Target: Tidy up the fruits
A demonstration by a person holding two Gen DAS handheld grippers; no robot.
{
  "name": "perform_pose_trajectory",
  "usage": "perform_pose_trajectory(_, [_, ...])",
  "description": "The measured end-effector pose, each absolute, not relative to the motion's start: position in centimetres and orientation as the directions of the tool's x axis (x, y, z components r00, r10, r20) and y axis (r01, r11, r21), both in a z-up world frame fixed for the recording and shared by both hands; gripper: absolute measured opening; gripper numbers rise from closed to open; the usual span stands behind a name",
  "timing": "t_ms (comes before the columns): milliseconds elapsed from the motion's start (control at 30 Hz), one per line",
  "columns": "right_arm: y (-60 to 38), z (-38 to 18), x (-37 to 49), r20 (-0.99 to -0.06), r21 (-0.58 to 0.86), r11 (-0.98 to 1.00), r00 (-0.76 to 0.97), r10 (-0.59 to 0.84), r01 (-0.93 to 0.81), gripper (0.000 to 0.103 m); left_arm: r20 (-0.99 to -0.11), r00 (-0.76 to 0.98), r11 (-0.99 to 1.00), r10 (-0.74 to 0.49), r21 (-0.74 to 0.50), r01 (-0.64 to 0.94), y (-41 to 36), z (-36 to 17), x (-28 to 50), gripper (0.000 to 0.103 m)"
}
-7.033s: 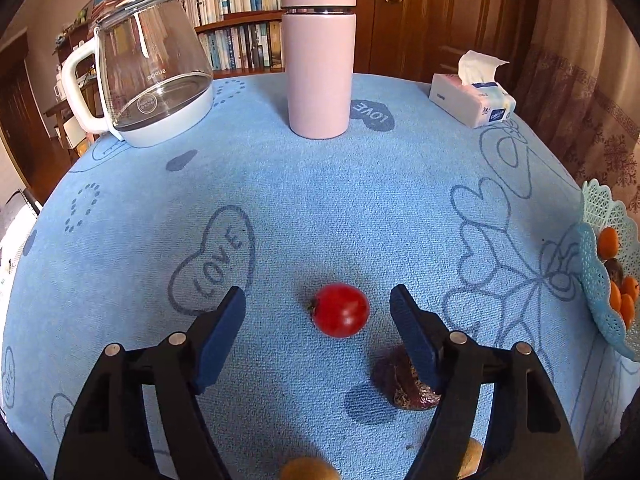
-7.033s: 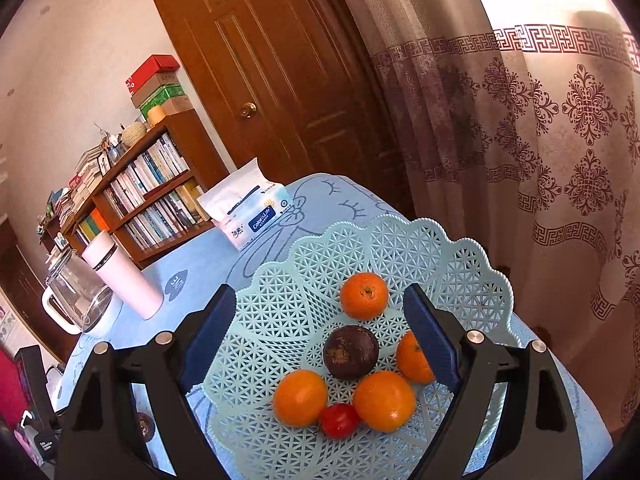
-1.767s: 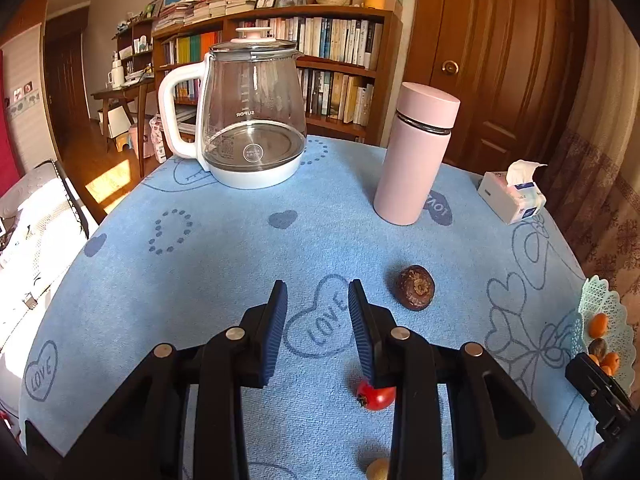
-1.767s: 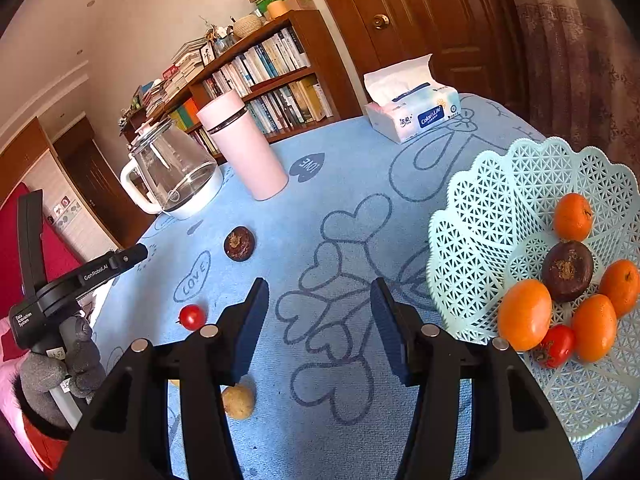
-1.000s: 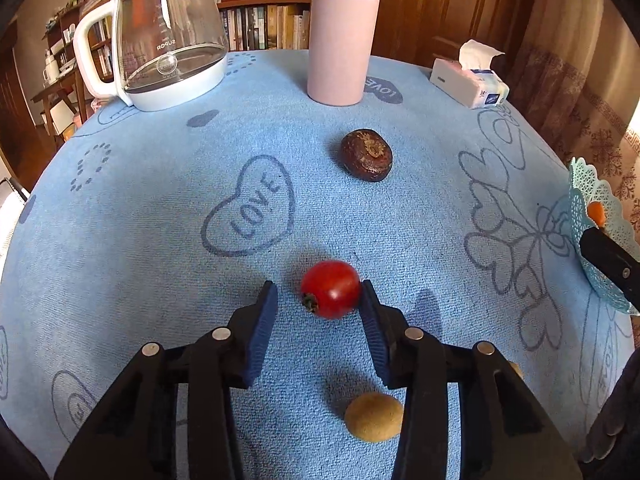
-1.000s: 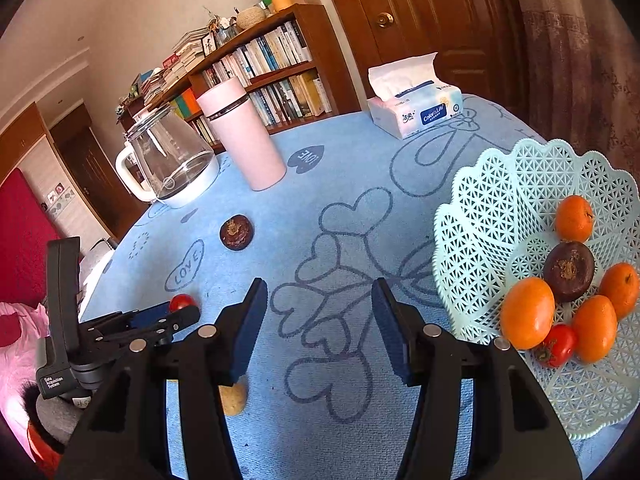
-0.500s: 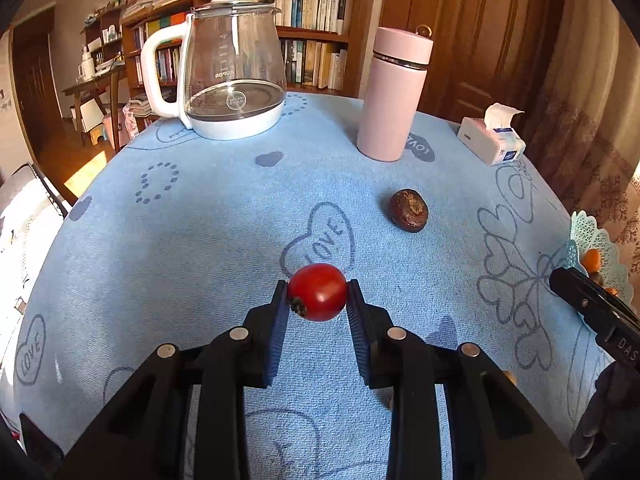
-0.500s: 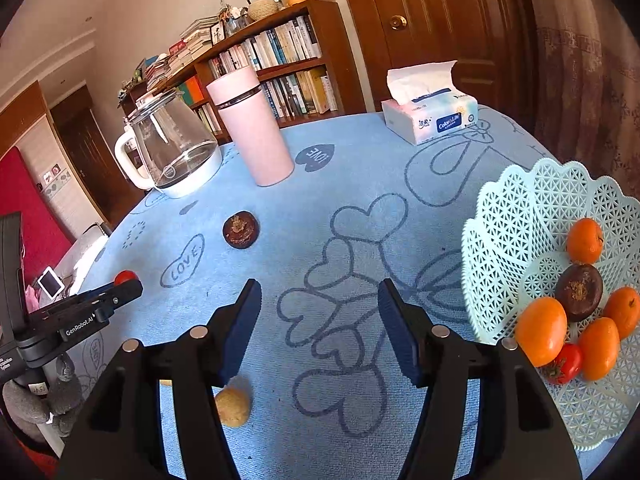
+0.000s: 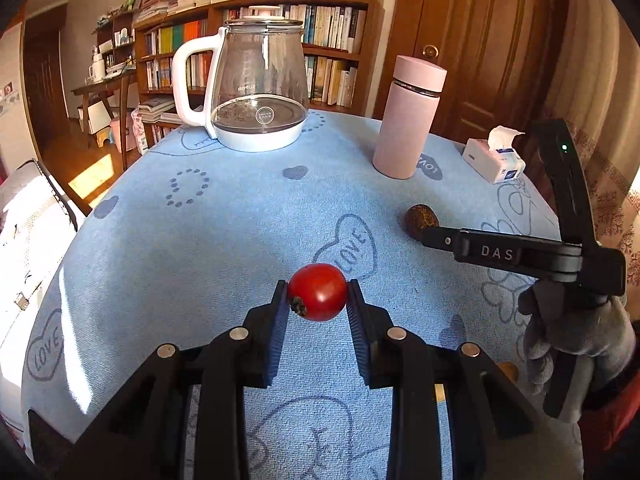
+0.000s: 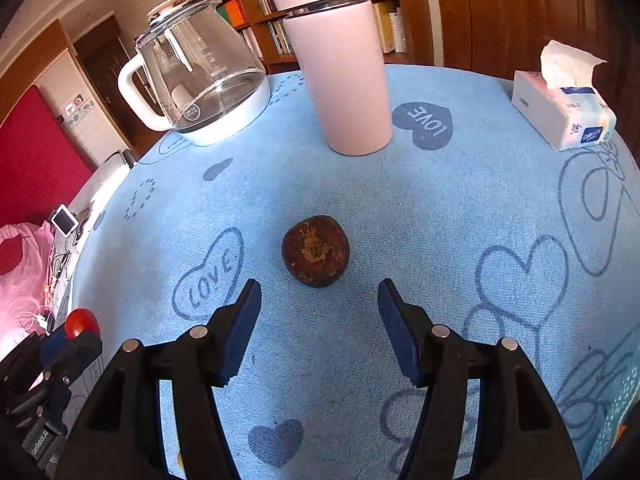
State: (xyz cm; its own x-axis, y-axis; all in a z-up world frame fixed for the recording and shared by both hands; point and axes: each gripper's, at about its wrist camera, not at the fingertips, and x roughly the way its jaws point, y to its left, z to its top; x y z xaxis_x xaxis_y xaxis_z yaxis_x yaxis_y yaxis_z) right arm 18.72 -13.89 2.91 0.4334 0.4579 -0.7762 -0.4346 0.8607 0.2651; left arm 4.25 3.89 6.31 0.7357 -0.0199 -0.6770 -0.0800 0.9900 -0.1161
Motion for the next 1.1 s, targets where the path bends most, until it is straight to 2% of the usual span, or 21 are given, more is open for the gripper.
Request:
perform_pose_trajectory(133, [-12.4,3.2,21.1,-0.798,0.267,0.859,0.400,0.452,-0.438,0.062,-0.677,0.736,0.990,-0.027,-0.118,-0.072,3.5,6.3,4.1,0.030])
perform_pose_trajectory(400, [-10.4,2.1,22.2,-0.851,0.160,0.881,0.390,0.351,-0.444,0.062,-0.687,0.726,0.989,-0.032,-0.129,-0.078,3.8,6.1,4.4,0.030])
perform_pose_trajectory(467, [-10.2,2.0,21.9,-0.856,0.110,0.891,0.414,0.310,-0.440,0.050,-0.687,0.726,0.989,-0.033,-0.129,-0.078,3.8,6.1,4.4,0.030])
perform_pose_trajectory(500, [-10.0,2.0,21.8,-0.857,0.083,0.895,0.427,0.288,-0.438,0.047,-0.687,0.726,0.989,-0.032,-0.129,-0.077,3.8,6.1,4.4,0.030])
perform_pose_trajectory(533, [-10.1,2.0,21.7,-0.856,0.082,0.893,0.428,0.291,-0.442,0.042,-0.686,0.727,0.989,-0.032,-0.129,-0.078,3.7,6.1,4.4,0.030])
perform_pose_trajectory(567, [-10.3,2.1,21.6,-0.853,0.095,0.892,0.426,0.302,-0.443,0.041,-0.686,0.727,0.989,-0.033,-0.130,-0.077,3.7,6.1,4.4,0.030])
perform_pose_trajectory(1100, [-16.9,7.4,16.8,-0.752,0.209,0.897,0.523,0.402,-0.388,0.041,-0.676,0.736,0.990,-0.048,-0.129,-0.054,3.0,6.2,4.1,0.030])
